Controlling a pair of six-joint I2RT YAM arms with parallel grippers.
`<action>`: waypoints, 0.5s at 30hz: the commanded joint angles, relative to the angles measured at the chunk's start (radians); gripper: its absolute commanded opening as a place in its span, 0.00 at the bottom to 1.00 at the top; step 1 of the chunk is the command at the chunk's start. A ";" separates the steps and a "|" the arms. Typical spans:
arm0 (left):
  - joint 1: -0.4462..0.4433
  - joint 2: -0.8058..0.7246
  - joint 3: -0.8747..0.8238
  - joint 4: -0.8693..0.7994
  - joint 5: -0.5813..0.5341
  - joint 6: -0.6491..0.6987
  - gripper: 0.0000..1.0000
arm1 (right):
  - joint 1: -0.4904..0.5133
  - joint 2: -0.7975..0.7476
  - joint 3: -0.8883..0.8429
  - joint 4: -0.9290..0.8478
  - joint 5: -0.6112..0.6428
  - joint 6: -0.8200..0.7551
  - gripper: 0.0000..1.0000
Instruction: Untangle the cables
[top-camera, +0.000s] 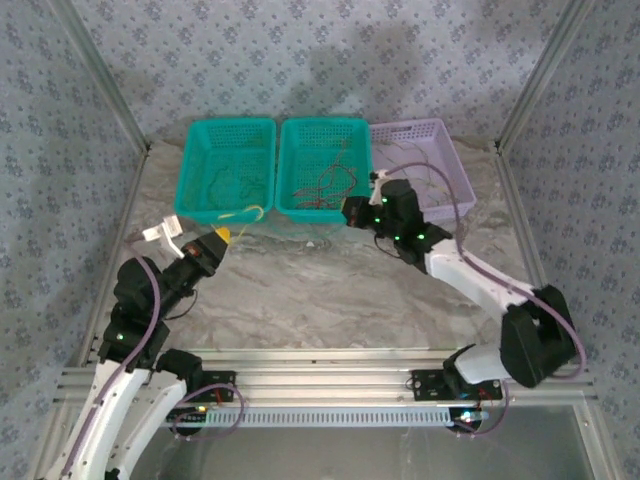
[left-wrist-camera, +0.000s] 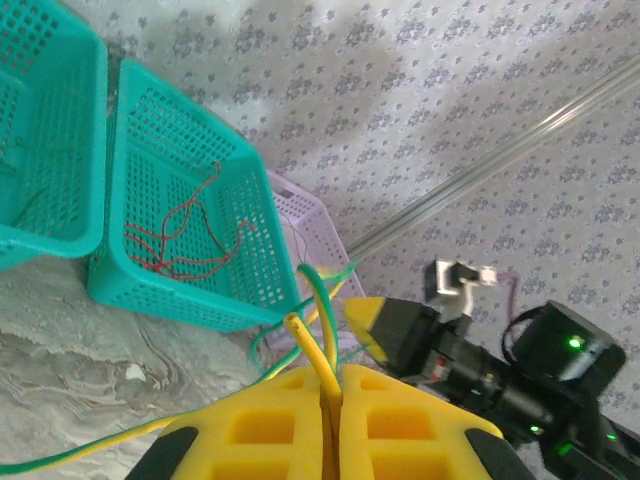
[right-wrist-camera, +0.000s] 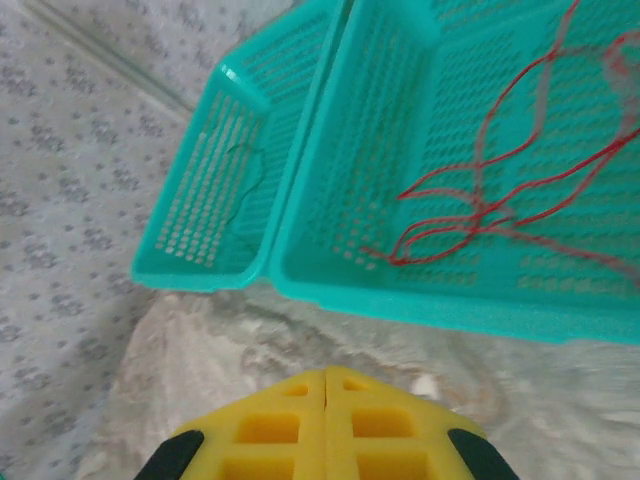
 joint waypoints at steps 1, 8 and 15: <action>-0.005 -0.009 0.057 -0.061 -0.032 0.097 0.00 | -0.080 -0.097 -0.031 -0.191 0.099 -0.114 0.00; -0.005 -0.002 0.077 -0.086 -0.039 0.139 0.00 | -0.154 -0.220 -0.019 -0.288 0.122 -0.170 0.00; -0.005 0.016 0.109 -0.133 -0.057 0.231 0.00 | -0.025 -0.090 0.192 -0.334 0.101 -0.211 0.00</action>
